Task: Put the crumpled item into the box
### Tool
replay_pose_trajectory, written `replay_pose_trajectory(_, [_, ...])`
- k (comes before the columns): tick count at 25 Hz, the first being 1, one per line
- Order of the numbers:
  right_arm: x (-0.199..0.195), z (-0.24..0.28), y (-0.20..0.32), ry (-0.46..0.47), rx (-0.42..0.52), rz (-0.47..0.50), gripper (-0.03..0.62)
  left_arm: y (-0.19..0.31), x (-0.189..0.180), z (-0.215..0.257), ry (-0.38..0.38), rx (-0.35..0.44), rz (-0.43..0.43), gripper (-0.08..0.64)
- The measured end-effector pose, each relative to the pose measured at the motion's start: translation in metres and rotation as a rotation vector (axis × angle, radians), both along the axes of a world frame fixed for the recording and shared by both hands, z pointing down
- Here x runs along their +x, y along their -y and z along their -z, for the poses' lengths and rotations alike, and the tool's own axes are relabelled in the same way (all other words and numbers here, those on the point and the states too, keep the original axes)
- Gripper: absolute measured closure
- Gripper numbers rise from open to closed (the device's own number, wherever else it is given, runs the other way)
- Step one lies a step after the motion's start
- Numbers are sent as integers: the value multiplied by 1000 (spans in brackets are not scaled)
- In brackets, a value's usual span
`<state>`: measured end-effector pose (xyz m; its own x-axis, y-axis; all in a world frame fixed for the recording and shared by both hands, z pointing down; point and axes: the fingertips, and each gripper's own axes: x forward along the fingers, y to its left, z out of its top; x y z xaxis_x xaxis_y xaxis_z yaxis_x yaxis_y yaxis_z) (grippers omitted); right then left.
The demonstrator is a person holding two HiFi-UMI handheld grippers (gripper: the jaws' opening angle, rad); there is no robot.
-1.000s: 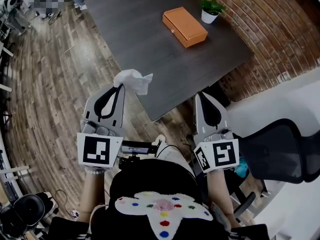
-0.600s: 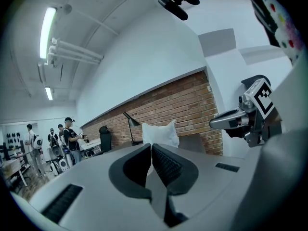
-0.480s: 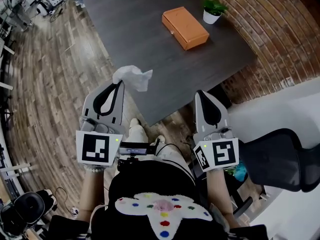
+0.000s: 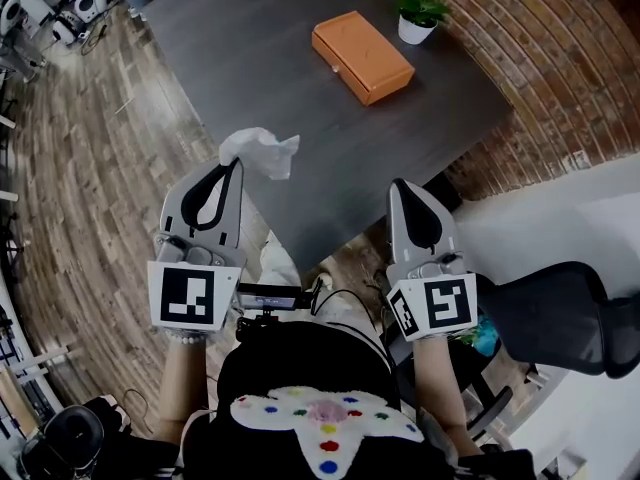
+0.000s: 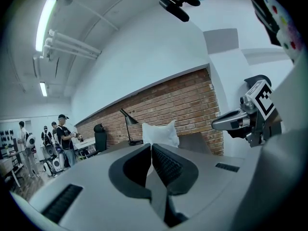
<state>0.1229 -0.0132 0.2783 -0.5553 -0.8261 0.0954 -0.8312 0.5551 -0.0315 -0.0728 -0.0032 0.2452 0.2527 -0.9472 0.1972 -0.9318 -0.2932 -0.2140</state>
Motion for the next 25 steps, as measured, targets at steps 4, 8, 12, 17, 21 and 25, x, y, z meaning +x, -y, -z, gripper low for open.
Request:
replay_pose_trajectory(4, [-7, -7, 24, -9, -14, -21, 583, 26, -8, -5, 3, -6, -22, 548])
replay_pose_trajectory(8, [-17, -16, 45, -16, -33, -44, 583, 45, -18, -14, -11, -26, -39, 548])
replay_pose_trajectory(12, [-29, -26, 66, -30, -55, -52, 583, 64, -28, -23, -19, -44, -57, 548])
replay_pose_trajectory(17, [-51, -43, 93, -15, -89, -42, 583, 86, -39, -36, -35, -69, -75, 548])
replay_pose_trajectory(21, [-70, -58, 113, -14, -122, -22, 522, 104, -46, -44, -31, -77, -93, 548])
replay_pose_trajectory(25, [-87, -70, 129, -39, -142, -24, 502, 120, -56, -51, -42, -86, -102, 548])
